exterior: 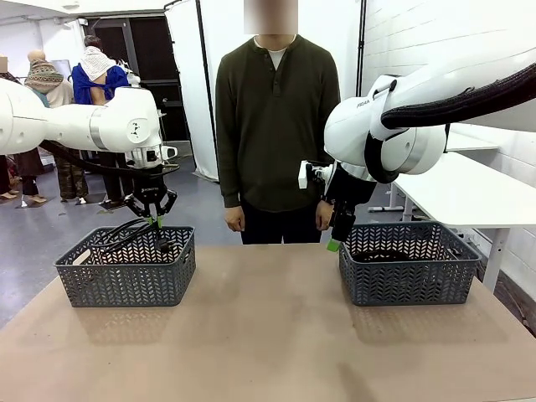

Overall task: Organize the cables according to human instructions.
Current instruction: Pick up a bundle of cables and place it in the basket indicated by the human.

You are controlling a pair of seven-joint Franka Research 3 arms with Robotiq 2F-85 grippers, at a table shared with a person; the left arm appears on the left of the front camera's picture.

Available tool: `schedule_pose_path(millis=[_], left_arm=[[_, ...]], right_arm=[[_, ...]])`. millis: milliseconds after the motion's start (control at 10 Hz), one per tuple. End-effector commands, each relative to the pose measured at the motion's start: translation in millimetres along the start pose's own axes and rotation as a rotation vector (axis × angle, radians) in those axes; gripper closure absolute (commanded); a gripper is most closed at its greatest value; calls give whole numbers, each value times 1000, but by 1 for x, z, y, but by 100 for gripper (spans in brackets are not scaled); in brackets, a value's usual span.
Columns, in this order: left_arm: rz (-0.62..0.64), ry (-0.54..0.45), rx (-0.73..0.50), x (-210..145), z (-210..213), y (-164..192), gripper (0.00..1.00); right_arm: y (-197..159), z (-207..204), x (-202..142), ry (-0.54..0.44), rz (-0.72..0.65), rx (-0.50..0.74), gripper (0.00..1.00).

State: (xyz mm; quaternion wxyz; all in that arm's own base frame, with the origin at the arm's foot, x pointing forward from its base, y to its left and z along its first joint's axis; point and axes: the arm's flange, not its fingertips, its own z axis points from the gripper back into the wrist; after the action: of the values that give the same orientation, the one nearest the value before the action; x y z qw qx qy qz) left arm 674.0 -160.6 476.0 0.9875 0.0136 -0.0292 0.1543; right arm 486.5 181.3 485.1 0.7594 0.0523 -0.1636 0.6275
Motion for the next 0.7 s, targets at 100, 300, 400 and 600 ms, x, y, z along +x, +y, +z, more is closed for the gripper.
schedule_pose_path(millis=[100,300,400,600], left_arm=[[36,-8,-19,0,-4,4,100],[35,-13,-15,4,-1,2,100],[33,-15,-19,4,-2,4,89],[42,-23,-12,4,-4,6,50]], right_arm=[[0,0,0,8,-4,-6,0],[0,0,0,8,-4,-6,0],[0,0,0,8,-4,-6,0],[0,0,0,8,-4,-6,0]])
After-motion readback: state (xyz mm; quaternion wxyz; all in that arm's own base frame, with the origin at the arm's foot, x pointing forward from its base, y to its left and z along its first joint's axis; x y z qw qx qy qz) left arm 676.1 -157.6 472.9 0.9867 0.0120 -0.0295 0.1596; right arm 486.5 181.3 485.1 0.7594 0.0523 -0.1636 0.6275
